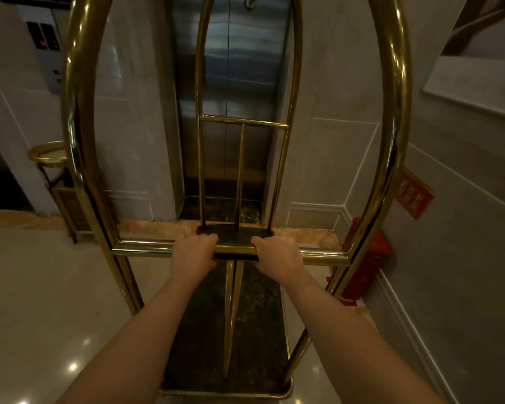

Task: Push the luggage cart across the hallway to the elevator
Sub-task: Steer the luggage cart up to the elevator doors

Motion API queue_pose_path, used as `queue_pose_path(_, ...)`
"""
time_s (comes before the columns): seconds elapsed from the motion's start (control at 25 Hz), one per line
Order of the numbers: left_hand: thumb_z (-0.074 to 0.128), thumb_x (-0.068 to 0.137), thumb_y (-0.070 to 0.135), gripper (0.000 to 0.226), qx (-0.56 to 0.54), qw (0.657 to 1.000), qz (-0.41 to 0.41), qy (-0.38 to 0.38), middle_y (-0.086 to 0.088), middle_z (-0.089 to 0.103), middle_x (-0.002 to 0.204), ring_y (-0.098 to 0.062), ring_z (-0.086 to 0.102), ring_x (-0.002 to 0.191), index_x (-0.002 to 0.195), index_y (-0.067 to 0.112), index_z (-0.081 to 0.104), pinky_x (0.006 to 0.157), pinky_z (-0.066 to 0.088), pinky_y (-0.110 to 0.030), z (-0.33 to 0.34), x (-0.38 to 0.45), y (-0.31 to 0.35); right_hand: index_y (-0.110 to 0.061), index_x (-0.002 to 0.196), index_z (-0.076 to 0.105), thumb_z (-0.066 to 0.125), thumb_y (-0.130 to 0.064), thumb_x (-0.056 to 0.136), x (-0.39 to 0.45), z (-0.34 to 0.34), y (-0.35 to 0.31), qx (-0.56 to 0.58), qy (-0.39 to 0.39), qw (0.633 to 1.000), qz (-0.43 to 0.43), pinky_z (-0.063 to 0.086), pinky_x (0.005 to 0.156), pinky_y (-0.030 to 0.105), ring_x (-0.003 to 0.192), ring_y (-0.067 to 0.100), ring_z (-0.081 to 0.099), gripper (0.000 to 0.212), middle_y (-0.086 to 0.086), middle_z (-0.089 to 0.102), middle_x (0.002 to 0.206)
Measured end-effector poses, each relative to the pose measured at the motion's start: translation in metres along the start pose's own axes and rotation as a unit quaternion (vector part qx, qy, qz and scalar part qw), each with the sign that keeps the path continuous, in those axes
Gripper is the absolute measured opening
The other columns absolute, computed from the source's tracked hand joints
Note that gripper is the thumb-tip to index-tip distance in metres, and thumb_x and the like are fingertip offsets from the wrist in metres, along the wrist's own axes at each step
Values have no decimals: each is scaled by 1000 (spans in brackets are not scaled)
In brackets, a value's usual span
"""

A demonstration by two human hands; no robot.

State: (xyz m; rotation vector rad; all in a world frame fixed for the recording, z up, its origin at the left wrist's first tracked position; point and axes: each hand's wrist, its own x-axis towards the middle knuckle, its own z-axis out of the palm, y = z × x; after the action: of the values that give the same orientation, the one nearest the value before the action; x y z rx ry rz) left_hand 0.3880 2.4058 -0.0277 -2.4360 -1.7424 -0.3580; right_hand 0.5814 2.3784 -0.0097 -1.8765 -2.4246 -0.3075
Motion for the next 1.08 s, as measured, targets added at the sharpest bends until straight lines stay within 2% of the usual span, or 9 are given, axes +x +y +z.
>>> queue_pose_path(0.2, 75, 77, 27, 22, 5, 1000, 8, 3, 4, 63, 85, -16, 60, 81, 91, 26, 58, 78, 45, -34, 14, 45, -9, -24, 110, 59, 62, -31, 92, 45, 8, 18, -11, 12, 1000, 8, 44, 59, 30, 73, 19, 63, 19, -3, 65, 84)
queue_pose_path(0.4, 74, 78, 28, 24, 14, 1000, 5, -4, 3, 62, 87, -17, 59, 85, 95, 26, 56, 80, 44, -37, 23, 89, -16, -26, 106, 60, 64, -34, 90, 87, 20, 36, -9, 10, 1000, 19, 53, 60, 34, 68, 17, 61, 18, -5, 64, 79)
queue_pose_path(0.64, 74, 78, 27, 23, 15, 1000, -9, -13, 3, 62, 90, -18, 58, 87, 93, 25, 56, 83, 44, -38, 36, 142, -20, -24, 110, 59, 64, -33, 90, 133, 32, 62, -23, 25, 999, -3, 44, 58, 32, 74, 20, 63, 23, -3, 67, 85)
queue_pose_path(0.76, 75, 77, 26, 23, 8, 999, -23, -22, 3, 63, 92, -18, 58, 89, 91, 26, 56, 84, 45, -37, 41, 166, -22, -24, 112, 59, 64, -33, 90, 155, 36, 74, -8, 29, 999, -15, 47, 62, 33, 74, 20, 64, 24, -2, 67, 86)
queue_pose_path(0.96, 74, 78, 24, 24, 18, 998, -44, -30, 2, 64, 95, -19, 59, 94, 94, 25, 57, 88, 46, -38, 48, 197, -24, -23, 109, 59, 64, -35, 91, 186, 46, 88, 3, 34, 999, -21, 41, 57, 32, 70, 20, 62, 22, -2, 65, 82)
queue_pose_path(1.08, 77, 75, 28, 28, 24, 998, -50, -26, 4, 65, 95, -19, 61, 94, 96, 27, 59, 88, 47, -39, 53, 209, -26, -23, 110, 59, 65, -34, 90, 196, 51, 92, 8, 36, 999, -23, 43, 59, 33, 72, 20, 62, 24, -1, 65, 83)
